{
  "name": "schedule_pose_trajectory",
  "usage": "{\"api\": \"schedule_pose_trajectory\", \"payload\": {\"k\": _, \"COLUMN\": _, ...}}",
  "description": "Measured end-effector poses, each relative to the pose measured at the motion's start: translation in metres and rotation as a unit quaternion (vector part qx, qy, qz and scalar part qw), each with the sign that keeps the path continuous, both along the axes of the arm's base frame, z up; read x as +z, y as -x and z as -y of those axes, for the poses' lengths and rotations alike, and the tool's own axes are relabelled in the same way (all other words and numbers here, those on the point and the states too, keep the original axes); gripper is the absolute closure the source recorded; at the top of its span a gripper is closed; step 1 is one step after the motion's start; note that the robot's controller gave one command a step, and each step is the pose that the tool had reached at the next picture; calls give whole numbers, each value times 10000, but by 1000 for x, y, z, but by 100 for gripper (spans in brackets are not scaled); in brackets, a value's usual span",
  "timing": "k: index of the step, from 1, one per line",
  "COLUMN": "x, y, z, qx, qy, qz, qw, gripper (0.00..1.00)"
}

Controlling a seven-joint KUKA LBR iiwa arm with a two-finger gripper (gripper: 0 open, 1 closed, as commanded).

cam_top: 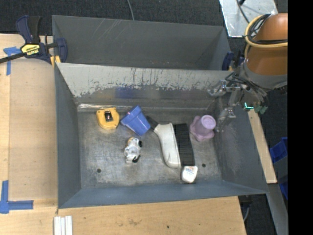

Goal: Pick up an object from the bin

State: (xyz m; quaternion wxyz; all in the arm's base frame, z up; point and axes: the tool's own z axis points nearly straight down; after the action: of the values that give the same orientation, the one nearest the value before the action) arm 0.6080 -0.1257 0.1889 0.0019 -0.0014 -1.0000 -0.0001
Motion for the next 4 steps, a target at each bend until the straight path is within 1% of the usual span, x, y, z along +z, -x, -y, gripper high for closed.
{"api": "schedule_pose_trajectory", "payload": {"k": 1, "x": 4, "y": -1, "z": 0, "qx": 10, "qy": 5, "qz": 31, "qw": 10000, "gripper": 0}}
{"api": "schedule_pose_trajectory", "payload": {"k": 2, "x": -29, "y": -1, "z": -6, "qx": 991, "qy": 20, "qz": 77, "qw": 9950, "gripper": 0}}
{"api": "schedule_pose_trajectory", "payload": {"k": 3, "x": -59, "y": 22, "z": 7, "qx": 2757, "qy": -4, "qz": 25, "qw": 9612, "gripper": 0}}
{"api": "schedule_pose_trajectory", "payload": {"k": 4, "x": -109, "y": 3, "z": -4, "qx": 2066, "qy": 11, "qz": 87, "qw": 9784, "gripper": 100}}
